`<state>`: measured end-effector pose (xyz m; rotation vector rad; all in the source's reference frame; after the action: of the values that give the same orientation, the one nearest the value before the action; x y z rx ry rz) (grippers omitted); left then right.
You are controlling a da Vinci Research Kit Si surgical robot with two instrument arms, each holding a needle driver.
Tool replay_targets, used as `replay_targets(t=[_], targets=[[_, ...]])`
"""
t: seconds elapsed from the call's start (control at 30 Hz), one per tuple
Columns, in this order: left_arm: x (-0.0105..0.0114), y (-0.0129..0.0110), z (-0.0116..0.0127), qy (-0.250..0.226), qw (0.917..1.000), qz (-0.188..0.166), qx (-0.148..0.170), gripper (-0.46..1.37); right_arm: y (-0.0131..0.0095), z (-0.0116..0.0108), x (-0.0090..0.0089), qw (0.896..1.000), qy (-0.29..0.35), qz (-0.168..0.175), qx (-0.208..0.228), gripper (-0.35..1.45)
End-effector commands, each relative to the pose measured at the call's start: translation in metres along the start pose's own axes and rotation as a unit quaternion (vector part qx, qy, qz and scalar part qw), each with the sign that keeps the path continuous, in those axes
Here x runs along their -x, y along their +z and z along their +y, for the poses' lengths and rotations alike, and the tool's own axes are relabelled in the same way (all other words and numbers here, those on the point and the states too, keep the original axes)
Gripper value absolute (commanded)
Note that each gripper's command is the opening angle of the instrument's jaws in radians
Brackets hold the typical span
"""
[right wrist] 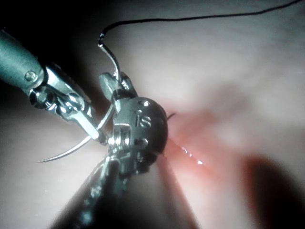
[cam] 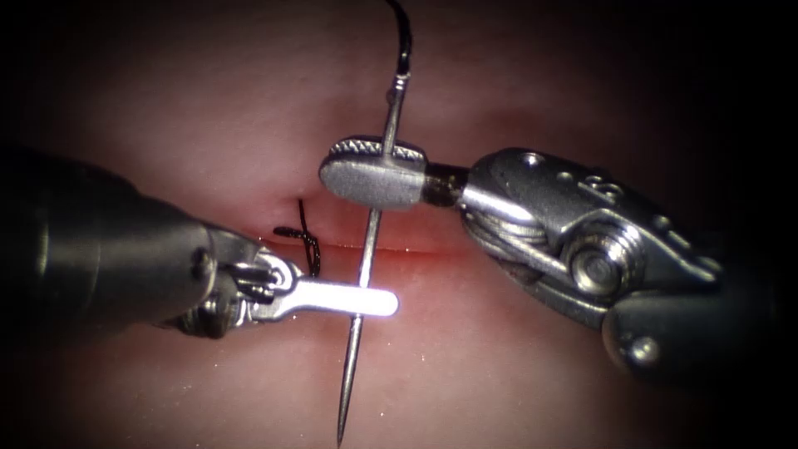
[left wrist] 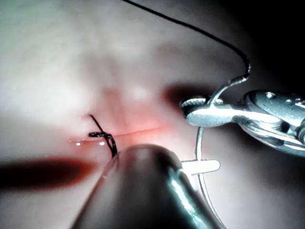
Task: Wound Closure
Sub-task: Pass the needle from the left to the right gripper
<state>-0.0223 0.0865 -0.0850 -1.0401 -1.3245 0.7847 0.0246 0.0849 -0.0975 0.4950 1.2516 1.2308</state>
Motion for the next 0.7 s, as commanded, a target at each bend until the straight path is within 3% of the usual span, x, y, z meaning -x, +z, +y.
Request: replay_targets(t=[0.03, 0.17, 0.2, 0.23, 0.43, 0.57, 0.6, 0.7], targets=[[0.0, 0.0, 0.0, 0.005, 1.0, 0.0, 0.006, -0.35, 0.0, 0.0, 0.0, 1.0, 0.0, -0.001, 0.005, -0.35], [-0.0001, 0.0, 0.0001, 0.005, 0.9997, 0.005, 0.024, -0.35, 0.0, 0.0, -0.0001, 1.0, -0.007, -0.003, 0.01, -0.35], [-0.0001, 0.0, 0.0001, 0.007, 0.9994, 0.007, 0.032, -0.22, 0.0, 0.0, -0.0001, 1.0, -0.007, -0.003, 0.01, -0.35], [-0.0002, 0.0, 0.0002, 0.004, 0.9991, 0.01, 0.041, 0.1, 0.0, 0.0, -0.0001, 1.0, -0.007, -0.003, 0.01, -0.35], [-0.0004, 0.0, 0.0005, -0.002, 0.9989, 0.015, 0.044, 0.19, 0.0, 0.0, 0.0, 1.0, -0.016, -0.004, 0.011, -0.35], [-0.0005, -0.0001, 0.0006, 0.008, 0.9989, 0.023, 0.041, 0.37, -0.0001, 0.0001, -0.0001, 1.0, -0.022, -0.003, 0.013, -0.35], [-0.0005, -0.0002, 0.0007, 0.025, 0.9986, 0.023, 0.041, 0.53, -0.0002, 0.0001, -0.0001, 1.0, -0.025, -0.004, 0.012, -0.35], [-0.0006, -0.0004, 0.0007, 0.049, 0.9977, 0.023, 0.041, 0.71, -0.0003, 0.0002, -0.0001, 1.0, -0.025, -0.002, 0.016, -0.35]])
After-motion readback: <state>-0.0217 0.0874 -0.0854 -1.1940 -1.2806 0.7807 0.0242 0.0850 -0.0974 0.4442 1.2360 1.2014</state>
